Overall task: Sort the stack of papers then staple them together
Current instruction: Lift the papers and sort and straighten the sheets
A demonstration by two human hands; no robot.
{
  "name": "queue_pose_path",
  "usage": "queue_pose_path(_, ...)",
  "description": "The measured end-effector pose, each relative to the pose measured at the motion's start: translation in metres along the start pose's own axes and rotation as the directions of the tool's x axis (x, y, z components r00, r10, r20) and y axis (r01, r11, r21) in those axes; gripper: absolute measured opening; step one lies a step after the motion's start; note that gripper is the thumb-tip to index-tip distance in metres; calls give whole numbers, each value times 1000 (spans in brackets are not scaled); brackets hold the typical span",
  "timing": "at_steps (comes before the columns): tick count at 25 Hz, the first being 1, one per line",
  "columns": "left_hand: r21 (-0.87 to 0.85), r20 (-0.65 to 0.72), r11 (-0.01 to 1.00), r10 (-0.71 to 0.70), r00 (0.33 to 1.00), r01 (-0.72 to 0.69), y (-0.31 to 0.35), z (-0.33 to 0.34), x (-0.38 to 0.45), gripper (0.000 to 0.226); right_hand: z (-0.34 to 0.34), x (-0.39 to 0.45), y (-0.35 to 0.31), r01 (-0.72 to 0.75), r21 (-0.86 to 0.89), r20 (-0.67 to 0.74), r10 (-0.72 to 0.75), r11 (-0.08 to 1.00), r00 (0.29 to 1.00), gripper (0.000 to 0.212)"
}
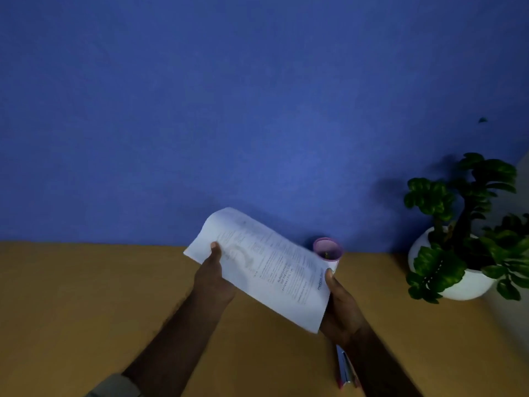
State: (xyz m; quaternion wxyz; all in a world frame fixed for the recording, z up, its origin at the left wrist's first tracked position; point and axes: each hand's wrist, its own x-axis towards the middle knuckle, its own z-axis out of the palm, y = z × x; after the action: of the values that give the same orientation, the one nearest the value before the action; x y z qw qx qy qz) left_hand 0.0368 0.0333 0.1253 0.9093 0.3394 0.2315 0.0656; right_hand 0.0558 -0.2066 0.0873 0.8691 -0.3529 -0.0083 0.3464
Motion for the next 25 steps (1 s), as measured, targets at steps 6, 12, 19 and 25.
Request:
queue_pose_path(6, 32, -136, 993, -107, 985, 112, -14, -32, 7, 24, -17, 11, -10, -6, -327, -220, -70, 945, 973, 38)
queue_pose_path(12, 377, -3, 870, -342, 940, 318, 21, -83, 14, 38, -41, -5, -48, -162, -527, -158, 91, 835, 983, 44)
queue_pose_path(19, 662, -10, 725, -244, 970, 189, -3, -84, 21, 35, -56, 6, -54, -282, -727, -265, 122, 626, 956, 38)
queue_pose_path(25, 560, -96, 762, -332, 938, 327, -9, -90, 32, 35, -67, 15, -32, -285, -739, -307, 72, 611, 949, 28)
